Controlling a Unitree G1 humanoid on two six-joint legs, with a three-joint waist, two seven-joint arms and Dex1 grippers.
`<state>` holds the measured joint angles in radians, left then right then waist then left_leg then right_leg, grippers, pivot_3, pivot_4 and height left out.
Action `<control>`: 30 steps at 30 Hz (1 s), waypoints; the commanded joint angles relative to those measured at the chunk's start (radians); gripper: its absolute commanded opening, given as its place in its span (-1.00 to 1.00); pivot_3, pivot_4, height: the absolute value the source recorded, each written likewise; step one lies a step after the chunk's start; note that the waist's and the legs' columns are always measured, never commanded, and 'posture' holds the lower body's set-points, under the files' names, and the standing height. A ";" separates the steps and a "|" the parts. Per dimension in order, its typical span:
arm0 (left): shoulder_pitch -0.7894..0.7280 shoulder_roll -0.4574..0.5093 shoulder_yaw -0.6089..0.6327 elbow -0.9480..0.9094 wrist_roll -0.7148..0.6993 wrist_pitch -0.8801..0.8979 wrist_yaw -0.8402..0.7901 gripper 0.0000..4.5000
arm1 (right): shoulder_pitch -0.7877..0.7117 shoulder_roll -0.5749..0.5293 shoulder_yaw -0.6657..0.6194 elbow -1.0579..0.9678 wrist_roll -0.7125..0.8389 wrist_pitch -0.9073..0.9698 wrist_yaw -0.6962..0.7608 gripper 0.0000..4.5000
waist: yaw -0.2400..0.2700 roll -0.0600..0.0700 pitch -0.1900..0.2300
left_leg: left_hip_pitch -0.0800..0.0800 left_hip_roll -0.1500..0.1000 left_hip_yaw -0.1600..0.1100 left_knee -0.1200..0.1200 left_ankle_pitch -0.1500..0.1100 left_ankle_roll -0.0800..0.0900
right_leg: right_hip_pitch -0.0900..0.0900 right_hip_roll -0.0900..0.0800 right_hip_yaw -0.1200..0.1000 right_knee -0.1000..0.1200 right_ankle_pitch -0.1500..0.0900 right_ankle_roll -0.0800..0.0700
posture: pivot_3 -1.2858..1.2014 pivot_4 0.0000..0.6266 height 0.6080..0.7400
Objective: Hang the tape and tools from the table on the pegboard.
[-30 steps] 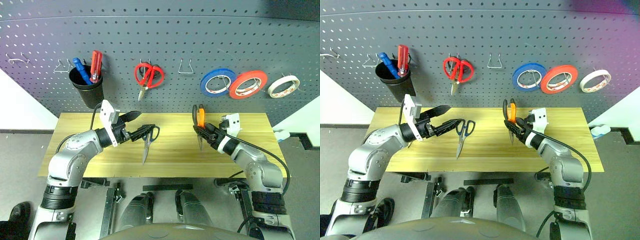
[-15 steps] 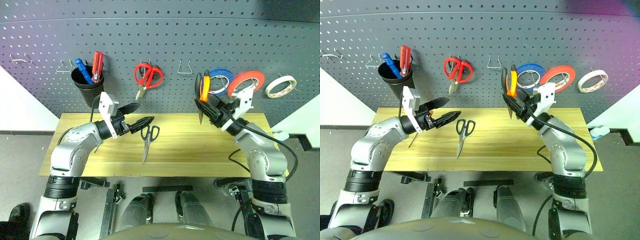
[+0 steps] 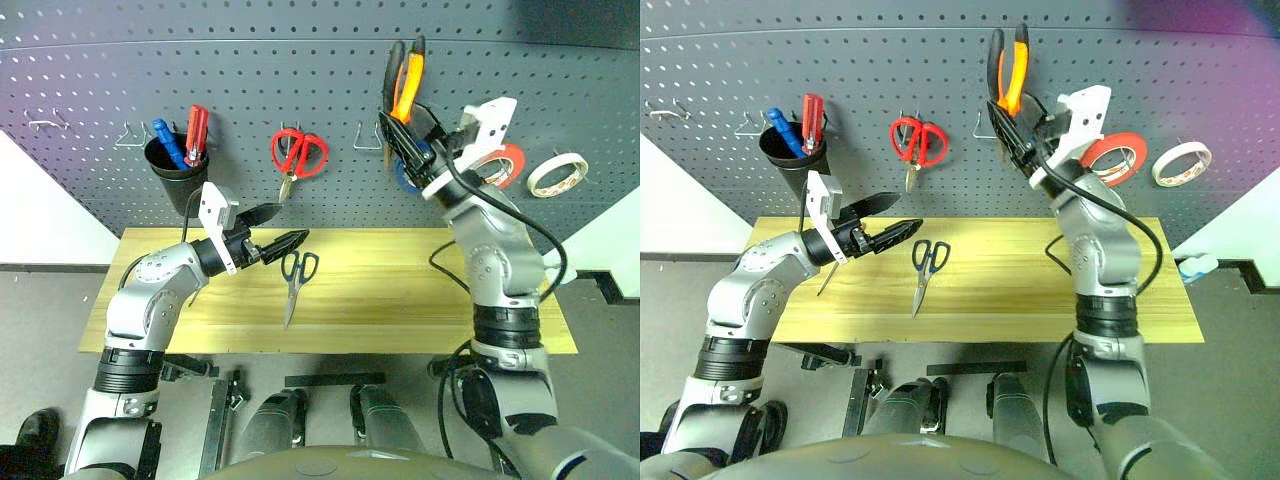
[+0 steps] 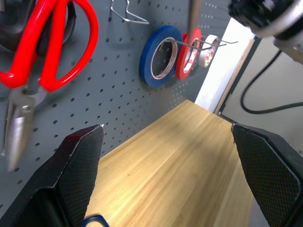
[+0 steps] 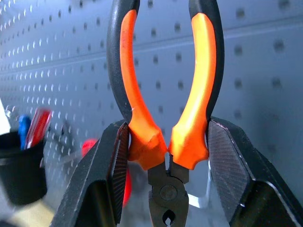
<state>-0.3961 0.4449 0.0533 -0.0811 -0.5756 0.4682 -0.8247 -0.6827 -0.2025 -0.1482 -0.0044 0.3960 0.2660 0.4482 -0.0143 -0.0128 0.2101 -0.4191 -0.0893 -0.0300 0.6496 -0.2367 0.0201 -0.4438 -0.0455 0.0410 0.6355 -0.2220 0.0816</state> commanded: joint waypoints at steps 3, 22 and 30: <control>0.007 0.007 0.020 -0.040 -0.001 -0.011 0.007 1.00 | -0.089 0.046 0.008 0.110 -0.043 -0.143 -0.028 -0.06 | 0.001 -0.001 -0.004 | 0.000 0.000 0.000 0.000 0.000 0.000 | 0.000 0.000 0.000 0.000 0.001 0.000 | 0.06 -0.64 1.00; 0.058 0.018 0.031 -0.117 -0.019 0.028 0.040 1.00 | -0.310 0.082 -0.014 0.527 -0.088 -0.435 -0.040 -0.06 | 0.001 -0.001 -0.004 | 0.008 0.000 0.000 0.000 0.005 0.002 | 0.002 0.000 0.000 0.012 0.003 -0.003 | 0.11 -0.60 1.00; 0.070 0.026 0.039 -0.137 -0.022 0.042 0.045 1.00 | -0.332 0.117 -0.008 0.624 -0.105 -0.508 -0.062 -0.06 | 0.003 -0.001 -0.004 | 0.009 0.000 0.000 0.000 0.005 0.001 | 0.002 0.000 0.000 0.012 0.003 -0.003 | 0.12 -0.60 1.00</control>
<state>-0.3240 0.4604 0.0645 -0.1723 -0.5800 0.5148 -0.7813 -0.9651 -0.0934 -0.1488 0.6363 0.2878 -0.2055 0.3881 -0.0116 -0.0135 0.2064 -0.4098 -0.0895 -0.0300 0.6491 -0.2312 0.0214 -0.4414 -0.0451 0.0413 0.6476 -0.2189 0.0782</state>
